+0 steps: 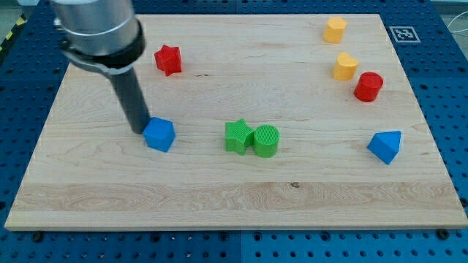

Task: Slide the blue cube up a bit

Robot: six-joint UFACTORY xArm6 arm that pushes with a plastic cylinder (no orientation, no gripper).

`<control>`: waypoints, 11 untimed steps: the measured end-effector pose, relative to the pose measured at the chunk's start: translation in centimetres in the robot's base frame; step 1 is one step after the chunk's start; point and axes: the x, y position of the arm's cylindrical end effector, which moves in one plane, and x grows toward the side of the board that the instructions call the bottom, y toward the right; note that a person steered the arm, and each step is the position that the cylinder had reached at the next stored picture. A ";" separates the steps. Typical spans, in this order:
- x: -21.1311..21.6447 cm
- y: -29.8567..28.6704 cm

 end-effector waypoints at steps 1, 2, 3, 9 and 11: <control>0.0 0.3; 0.2 -4.1; 2.6 -5.6; 3.6 3.7; 3.6 5.1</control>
